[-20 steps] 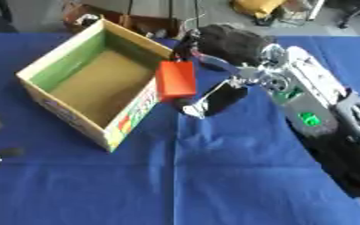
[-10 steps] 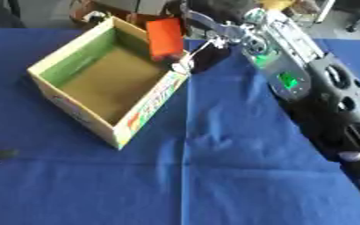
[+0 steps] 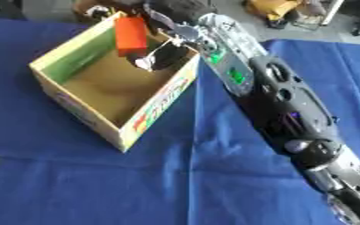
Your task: Pick up objects on the table and place them in the box.
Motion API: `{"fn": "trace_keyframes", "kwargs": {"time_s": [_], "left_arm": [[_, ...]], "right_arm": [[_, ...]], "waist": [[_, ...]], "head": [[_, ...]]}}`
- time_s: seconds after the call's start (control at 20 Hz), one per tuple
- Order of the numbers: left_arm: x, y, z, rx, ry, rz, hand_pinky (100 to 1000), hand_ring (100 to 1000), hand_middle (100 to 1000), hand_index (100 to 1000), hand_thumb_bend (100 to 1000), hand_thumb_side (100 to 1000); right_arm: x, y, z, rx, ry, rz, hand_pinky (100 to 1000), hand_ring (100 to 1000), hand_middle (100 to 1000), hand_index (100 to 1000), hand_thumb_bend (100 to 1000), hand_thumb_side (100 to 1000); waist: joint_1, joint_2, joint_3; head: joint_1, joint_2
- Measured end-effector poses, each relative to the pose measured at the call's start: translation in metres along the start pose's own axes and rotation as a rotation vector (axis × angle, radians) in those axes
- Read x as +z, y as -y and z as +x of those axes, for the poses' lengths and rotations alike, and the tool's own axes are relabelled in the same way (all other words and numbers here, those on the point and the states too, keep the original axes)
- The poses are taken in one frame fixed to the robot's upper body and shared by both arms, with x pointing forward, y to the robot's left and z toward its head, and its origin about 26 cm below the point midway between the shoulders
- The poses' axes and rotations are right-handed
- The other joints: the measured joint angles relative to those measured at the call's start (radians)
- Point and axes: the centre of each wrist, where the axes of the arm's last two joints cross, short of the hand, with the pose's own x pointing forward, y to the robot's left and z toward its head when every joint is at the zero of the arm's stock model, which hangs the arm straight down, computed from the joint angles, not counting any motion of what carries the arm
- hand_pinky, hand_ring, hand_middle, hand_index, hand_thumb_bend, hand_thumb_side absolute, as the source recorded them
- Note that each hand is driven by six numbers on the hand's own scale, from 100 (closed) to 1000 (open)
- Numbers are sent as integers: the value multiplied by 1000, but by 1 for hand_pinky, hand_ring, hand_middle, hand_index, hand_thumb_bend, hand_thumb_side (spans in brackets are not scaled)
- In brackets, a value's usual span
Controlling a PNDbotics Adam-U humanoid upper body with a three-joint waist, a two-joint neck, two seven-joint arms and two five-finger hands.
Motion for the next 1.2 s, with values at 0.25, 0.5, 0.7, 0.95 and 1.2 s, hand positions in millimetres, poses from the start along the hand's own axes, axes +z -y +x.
{"fn": "trace_keyframes", "kwargs": {"time_s": [0.25,0.5,0.7,0.95,1.2], "left_arm": [[-3,3,2,8,12,-17,619,919,819,705,100,1000],[-4,4,3,11,16,-24,619,920,819,705,100,1000],[-4,5,3,14,15,-28,619,920,819,705,100,1000],[-4,5,3,15,14,-30,620,920,819,705,100,1000],[-4,5,3,15,14,-31,621,920,820,706,100,1000]], "right_arm": [[-7,-19,-6,-8,-36,16,778,707,308,327,100,332],[-13,-40,-4,32,-43,63,774,711,316,334,100,340],[-18,-44,-2,98,-11,91,787,752,377,402,100,381],[-22,-47,0,147,56,166,846,852,630,685,100,734],[-22,-46,1,150,97,217,907,935,814,910,100,1000]], "waist": [[-10,15,39],[-13,21,50],[-13,21,50],[-10,20,48],[-8,20,44]], "head": [[-29,-19],[-43,-23],[-49,-23],[-52,-23],[-49,-22]]}}
